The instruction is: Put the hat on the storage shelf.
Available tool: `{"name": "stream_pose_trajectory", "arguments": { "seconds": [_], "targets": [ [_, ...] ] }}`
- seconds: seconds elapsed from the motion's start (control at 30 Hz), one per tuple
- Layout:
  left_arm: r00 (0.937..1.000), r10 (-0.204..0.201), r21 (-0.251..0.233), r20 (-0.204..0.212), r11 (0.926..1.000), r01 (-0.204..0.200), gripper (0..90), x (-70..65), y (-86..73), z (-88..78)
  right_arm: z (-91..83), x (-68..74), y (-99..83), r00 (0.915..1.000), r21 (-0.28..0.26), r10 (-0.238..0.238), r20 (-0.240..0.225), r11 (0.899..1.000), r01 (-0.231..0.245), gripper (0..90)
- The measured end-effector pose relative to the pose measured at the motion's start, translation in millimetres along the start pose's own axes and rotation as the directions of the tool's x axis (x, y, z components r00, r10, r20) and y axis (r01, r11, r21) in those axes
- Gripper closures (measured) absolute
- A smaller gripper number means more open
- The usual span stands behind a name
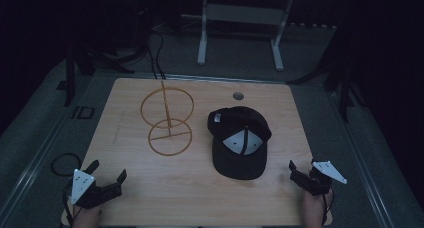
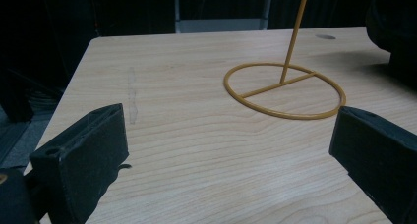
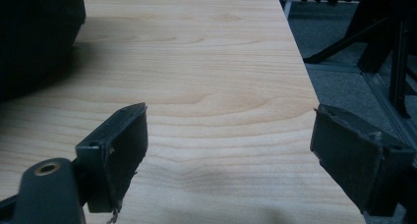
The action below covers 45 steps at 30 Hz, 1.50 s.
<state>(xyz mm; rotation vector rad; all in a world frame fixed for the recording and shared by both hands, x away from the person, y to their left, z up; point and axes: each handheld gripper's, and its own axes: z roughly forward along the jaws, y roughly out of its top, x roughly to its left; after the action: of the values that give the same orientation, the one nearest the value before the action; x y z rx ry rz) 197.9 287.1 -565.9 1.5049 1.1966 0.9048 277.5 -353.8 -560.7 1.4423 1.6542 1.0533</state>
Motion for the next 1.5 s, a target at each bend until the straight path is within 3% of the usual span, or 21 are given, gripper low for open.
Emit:
{"name": "stream_pose_trajectory", "arguments": {
  "seconds": [0.1,0.27,0.33,0.53,0.67,0.8,1.13,1.27,1.37,1.5],
  "targets": [
    [1.0000,0.002,0.006,0.005,1.0000,-0.002,1.6,-0.5,-0.7,0.3,-0.9,1.8,-0.4,0.9997,-0.007,-0.003,0.024,1.000,0.003,14.1],
    [0.9999,0.005,0.009,0.010,0.9999,-0.006,1.6,-0.6,-0.5,0.5,-2.0,1.2,-0.7,0.9999,-0.024,0.013,0.001,1.000,-0.013,14.1],
    [0.9999,0.003,0.007,0.012,1.0000,-0.003,1.6,-1.0,-0.1,0.3,-3.2,0.4,-0.6,0.9989,-0.032,0.028,-0.038,0.999,-0.029,14.1],
    [0.9997,0.013,0.016,0.018,0.9998,-0.013,1.6,-1.4,0.1,1.3,-6.9,5.9,7.0,0.9978,-0.037,-0.021,-0.063,0.999,0.019,14.0],
    [0.9996,0.013,0.017,0.023,0.9998,-0.014,1.6,-1.6,0.3,0.8,-9.7,6.9,14.2,0.9951,-0.033,-0.008,-0.099,0.999,0.004,14.0],
    [0.9996,0.012,0.018,0.025,0.9998,-0.012,1.6,-1.3,0.2,0.9,-16.8,9.2,26.8,0.9949,-0.049,-0.032,-0.096,0.998,0.028,14.0],
    [0.9993,0.016,0.023,0.034,0.9996,-0.016,1.6,-2.5,-0.2,1.9,-32.5,17.1,53.5,0.9840,-0.090,-0.082,-0.158,0.994,0.068,13.0],
    [0.9994,0.007,0.021,0.034,0.9998,-0.008,1.6,-1.9,-0.1,2.3,-32.8,24.7,71.9,0.9707,-0.072,-0.106,-0.215,0.993,0.092,12.9],
    [0.9994,0.008,0.018,0.034,0.9998,-0.009,1.6,-2.1,0.0,2.2,-32.5,30.9,85.7,0.9505,-0.070,-0.117,-0.288,0.992,0.101,11.4],
    [0.9986,-0.008,-0.005,0.053,1.0000,0.008,1.6,-0.8,0.2,1.1,-31.5,41.7,101.3,0.9340,-0.079,-0.154,-0.323,0.988,0.135,12.4]
  ]
}}
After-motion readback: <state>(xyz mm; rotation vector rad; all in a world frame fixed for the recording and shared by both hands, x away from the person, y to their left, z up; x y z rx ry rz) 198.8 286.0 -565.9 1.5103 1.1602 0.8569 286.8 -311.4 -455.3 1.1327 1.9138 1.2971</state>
